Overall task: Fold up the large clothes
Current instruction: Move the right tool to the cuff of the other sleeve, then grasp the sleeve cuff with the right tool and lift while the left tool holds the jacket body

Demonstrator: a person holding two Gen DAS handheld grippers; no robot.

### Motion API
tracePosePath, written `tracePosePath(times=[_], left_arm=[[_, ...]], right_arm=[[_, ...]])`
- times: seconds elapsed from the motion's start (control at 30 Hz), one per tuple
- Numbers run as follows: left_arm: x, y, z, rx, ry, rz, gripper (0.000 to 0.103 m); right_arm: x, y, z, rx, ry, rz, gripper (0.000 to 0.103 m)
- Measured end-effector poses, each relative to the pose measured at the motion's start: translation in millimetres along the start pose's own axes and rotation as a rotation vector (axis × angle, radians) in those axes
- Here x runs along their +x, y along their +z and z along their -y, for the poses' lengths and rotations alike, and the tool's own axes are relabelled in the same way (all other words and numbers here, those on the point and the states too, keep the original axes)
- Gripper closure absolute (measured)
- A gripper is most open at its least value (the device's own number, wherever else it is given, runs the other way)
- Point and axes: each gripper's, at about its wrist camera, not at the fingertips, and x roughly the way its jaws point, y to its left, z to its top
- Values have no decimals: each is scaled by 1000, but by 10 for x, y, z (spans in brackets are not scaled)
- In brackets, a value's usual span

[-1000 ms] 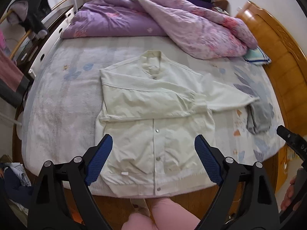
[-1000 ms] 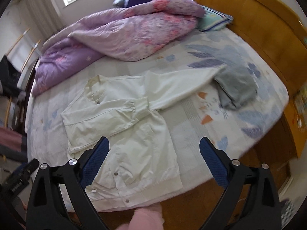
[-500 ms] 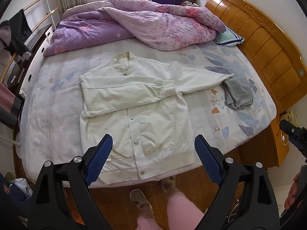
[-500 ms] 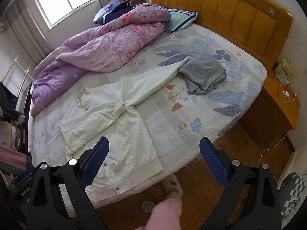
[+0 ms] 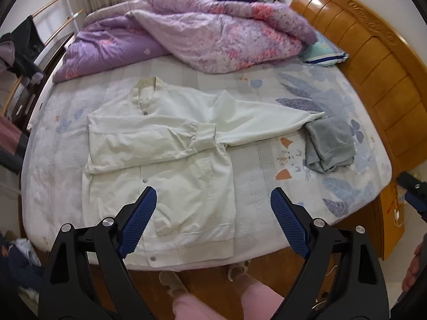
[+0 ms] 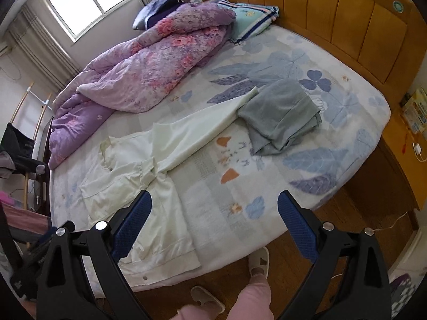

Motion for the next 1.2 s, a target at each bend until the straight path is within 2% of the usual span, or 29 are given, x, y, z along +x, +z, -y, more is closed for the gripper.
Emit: tracePosePath(times=[0.07, 0.17, 0.47, 0.63, 0.77, 0.87, 1.0, 1.07, 1.2], left_arm=[[74, 74, 110, -31, -15, -4, 15], [230, 182, 203, -62, 13, -40, 15], [664, 523, 129, -83, 22, -70, 15], [1069, 840, -79, -130, -80, -58, 15], [1398, 1128, -200, -112, -141, -54, 15], [1609, 1285, -260, -92, -131, -43, 15], [1962, 1467, -346, -98, -88, -86, 16], [2167, 1547, -397, -117, -90, -116, 16], [2517, 1622, -431, -130, -65, -146, 26]], right_arm=[[64, 192, 138, 2, 26, -11, 11], [232, 461, 325, 24, 39, -44, 11], [709, 840, 562, 171, 93, -138, 11], [1006, 975, 626, 286, 103, -181, 11], [1235, 1072, 681, 411, 105, -203, 11], [1462, 1195, 702, 468, 127, -227, 11], [1786, 1440, 731, 491, 108, -258, 11], [1973, 1574, 757, 497, 110, -270, 11], [2452, 1898, 865, 478, 68, -299, 11]])
